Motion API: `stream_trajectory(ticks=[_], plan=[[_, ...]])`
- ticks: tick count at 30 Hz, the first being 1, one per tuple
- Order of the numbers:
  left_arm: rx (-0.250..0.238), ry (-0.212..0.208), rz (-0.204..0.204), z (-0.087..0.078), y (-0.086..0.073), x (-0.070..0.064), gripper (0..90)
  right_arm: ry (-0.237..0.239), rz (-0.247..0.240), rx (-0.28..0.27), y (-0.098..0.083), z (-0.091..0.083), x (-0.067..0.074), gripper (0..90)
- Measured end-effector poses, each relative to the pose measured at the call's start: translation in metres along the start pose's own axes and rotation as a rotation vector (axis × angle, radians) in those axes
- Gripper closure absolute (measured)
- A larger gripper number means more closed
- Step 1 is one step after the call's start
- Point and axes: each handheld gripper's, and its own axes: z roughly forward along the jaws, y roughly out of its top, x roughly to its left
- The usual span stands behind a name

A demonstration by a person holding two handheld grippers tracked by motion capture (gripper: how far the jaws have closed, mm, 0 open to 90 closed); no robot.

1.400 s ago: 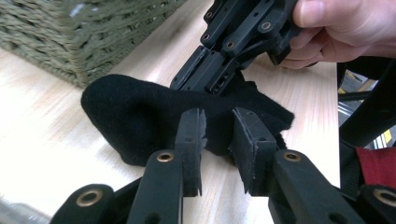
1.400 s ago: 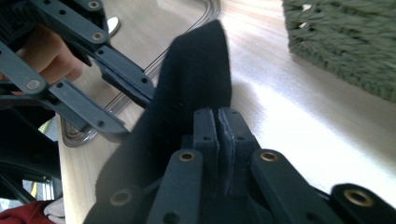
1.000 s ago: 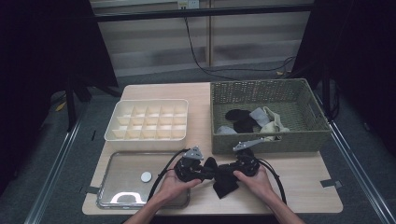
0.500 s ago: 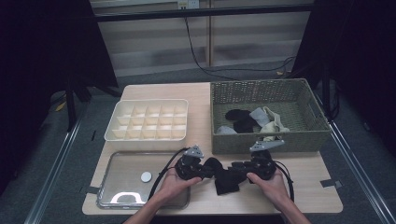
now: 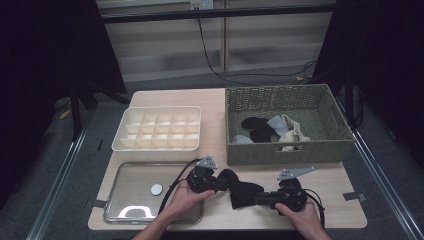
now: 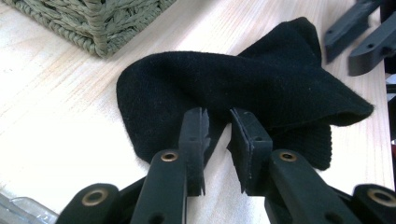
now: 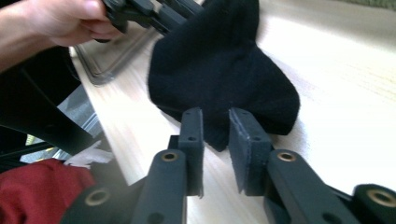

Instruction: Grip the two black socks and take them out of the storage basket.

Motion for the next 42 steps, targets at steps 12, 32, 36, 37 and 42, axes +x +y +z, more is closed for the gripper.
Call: stream_trajectory(ticks=[12, 32, 36, 37, 42], plan=[[0.016, -0.008, 0.012, -0.006, -0.005, -0.001, 73.6, -0.073, -0.017, 0.008, 0.003, 0.017, -0.004, 70.8], [0.034, -0.006, 0.022, -0.017, -0.015, -0.007, 75.4, -0.082, 0.057, -0.094, 0.000, -0.020, -0.023, 88.1], [0.053, -0.016, 0.015, -0.021, -0.017, -0.007, 75.5, -0.096, 0.067, -0.107, -0.002, -0.031, -0.028, 88.2], [0.045, -0.018, 0.015, -0.021, -0.018, -0.008, 75.5, -0.101, 0.066, -0.108, -0.003, -0.033, -0.030, 88.2], [0.055, -0.016, 0.027, -0.025, -0.022, -0.013, 75.5, -0.126, 0.080, -0.123, -0.010, -0.047, -0.035, 88.2]])
